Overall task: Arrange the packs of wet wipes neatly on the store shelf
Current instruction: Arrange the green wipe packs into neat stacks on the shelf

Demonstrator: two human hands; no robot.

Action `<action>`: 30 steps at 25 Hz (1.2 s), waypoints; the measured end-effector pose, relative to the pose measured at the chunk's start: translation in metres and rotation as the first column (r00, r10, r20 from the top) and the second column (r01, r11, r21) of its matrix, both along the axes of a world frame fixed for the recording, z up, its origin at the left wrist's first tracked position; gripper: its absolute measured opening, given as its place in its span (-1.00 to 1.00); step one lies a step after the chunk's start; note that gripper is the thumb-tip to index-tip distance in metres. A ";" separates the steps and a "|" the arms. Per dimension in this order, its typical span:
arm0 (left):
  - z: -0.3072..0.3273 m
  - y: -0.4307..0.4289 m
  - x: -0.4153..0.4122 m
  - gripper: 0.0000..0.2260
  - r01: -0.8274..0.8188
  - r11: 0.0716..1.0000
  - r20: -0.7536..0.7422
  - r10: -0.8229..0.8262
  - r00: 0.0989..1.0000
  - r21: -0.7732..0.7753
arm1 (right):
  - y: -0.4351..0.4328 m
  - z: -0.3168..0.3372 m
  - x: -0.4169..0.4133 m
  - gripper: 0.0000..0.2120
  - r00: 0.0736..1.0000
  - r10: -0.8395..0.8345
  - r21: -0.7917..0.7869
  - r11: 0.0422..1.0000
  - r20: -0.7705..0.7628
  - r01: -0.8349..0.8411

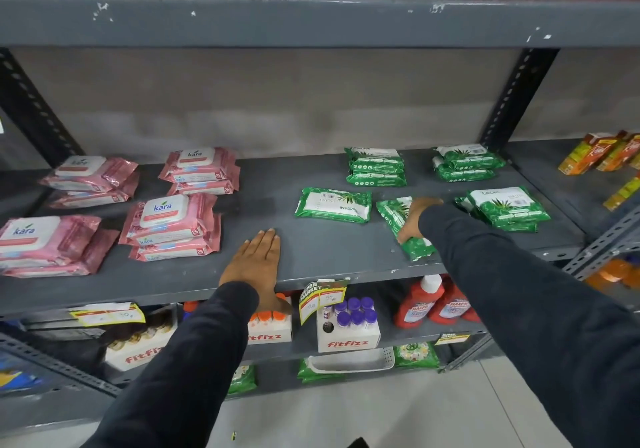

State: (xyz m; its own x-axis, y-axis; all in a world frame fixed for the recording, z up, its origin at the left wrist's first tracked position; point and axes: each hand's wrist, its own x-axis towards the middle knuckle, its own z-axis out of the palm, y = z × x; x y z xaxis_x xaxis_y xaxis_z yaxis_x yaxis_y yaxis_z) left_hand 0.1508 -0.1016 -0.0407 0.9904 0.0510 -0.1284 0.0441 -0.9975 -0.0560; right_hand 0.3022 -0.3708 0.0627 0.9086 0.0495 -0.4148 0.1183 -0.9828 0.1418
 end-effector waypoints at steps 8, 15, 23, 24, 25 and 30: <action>-0.001 0.000 0.001 0.23 0.002 0.999 0.016 -0.003 1.000 0.046 | -0.030 -0.009 0.013 -0.08 0.927 0.374 0.018 0.927 0.030 -0.375; 0.000 -0.002 0.001 0.24 -0.008 0.999 0.009 0.008 1.000 0.035 | -0.026 -0.005 0.015 0.06 0.941 0.336 0.023 0.942 -0.043 -0.335; -0.001 -0.003 0.001 0.21 -0.006 1.000 0.027 0.005 1.000 0.025 | 0.024 0.005 0.027 -0.13 0.962 0.250 0.357 0.894 0.108 -0.272; 0.000 -0.003 0.001 0.21 -0.007 1.000 0.023 0.006 1.000 0.021 | 0.035 0.000 0.026 -0.12 0.953 0.283 0.346 0.888 0.113 -0.304; 0.000 -0.002 0.001 0.21 -0.006 1.000 0.019 0.006 1.000 0.017 | 0.046 -0.006 0.026 -0.11 0.944 0.311 0.335 0.882 0.113 -0.331; 0.000 0.000 0.002 0.14 -0.005 1.000 0.041 0.006 0.999 -0.028 | 0.085 -0.020 0.030 -0.10 0.924 0.365 0.270 0.883 0.116 -0.383</action>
State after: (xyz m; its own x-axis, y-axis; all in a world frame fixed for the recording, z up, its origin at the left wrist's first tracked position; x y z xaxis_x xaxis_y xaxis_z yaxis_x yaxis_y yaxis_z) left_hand 0.1525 -0.1016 -0.0411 0.9946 0.0532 -0.0896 0.0511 -0.9984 -0.0261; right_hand 0.3322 -0.2854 0.0424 0.8221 0.4974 -0.2772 0.4850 -0.8667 -0.1166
